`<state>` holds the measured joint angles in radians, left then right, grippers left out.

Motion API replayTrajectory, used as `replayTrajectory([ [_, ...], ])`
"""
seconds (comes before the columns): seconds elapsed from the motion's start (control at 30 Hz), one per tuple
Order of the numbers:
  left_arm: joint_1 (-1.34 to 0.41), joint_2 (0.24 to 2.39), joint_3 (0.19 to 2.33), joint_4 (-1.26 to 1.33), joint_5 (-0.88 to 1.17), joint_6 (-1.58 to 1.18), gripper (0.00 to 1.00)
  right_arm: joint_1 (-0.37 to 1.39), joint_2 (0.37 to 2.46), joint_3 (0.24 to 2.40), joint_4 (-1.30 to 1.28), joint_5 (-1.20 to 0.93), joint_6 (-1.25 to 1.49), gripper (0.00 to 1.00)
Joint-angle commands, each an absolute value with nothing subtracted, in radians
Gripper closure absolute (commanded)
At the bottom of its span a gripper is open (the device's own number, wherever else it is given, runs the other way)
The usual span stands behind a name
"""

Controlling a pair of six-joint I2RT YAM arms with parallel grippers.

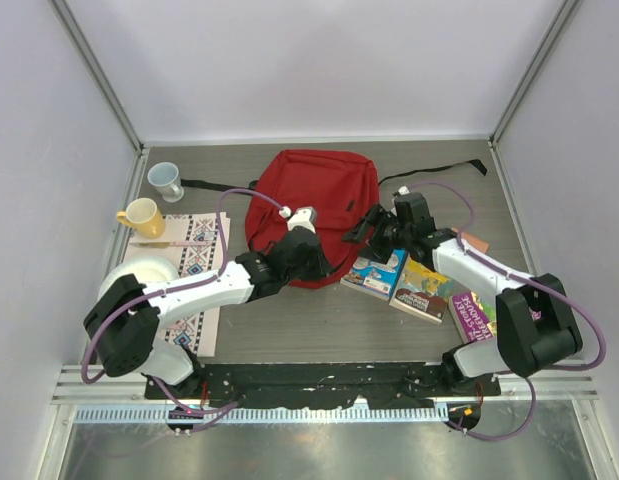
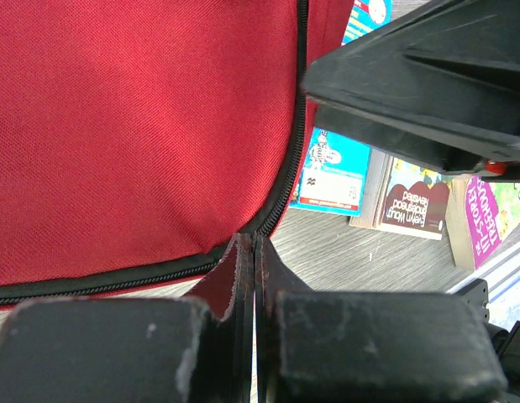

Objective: Pack the student bag
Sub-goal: Unzip the student bag at the center of the board.

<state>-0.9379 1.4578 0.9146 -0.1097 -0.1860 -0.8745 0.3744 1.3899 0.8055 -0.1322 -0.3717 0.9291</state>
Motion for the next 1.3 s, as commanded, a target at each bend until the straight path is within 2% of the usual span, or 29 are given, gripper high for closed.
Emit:
replayTrajectory([
  [0.0, -0.942, 1.447, 0.945, -0.081, -0.178, -0.857, 1.0, 0.405, 1.437, 0.828, -0.081, -0.38, 0.98, 0.31],
  [0.43, -0.943, 1.408, 0.93, -0.109, -0.206, -0.857, 1.0, 0.43, 1.41, 0.796, -0.123, -0.285, 1.008, 0.35],
  [0.63, -0.942, 1.399, 0.93, -0.118, -0.215, -0.859, 1.0, 0.42, 1.322, 0.868, -0.279, -0.075, 0.888, 0.34],
  [0.93, -0.942, 1.402, 0.94, -0.114, -0.212, -0.853, 1.0, 0.431, 1.315, 0.773, -0.178, -0.245, 0.997, 0.34],
  [1.27, -0.942, 1.399, 0.95, -0.112, -0.196, -0.847, 1.0, 0.459, 1.391, 0.759, -0.025, -0.299, 1.071, 0.33],
])
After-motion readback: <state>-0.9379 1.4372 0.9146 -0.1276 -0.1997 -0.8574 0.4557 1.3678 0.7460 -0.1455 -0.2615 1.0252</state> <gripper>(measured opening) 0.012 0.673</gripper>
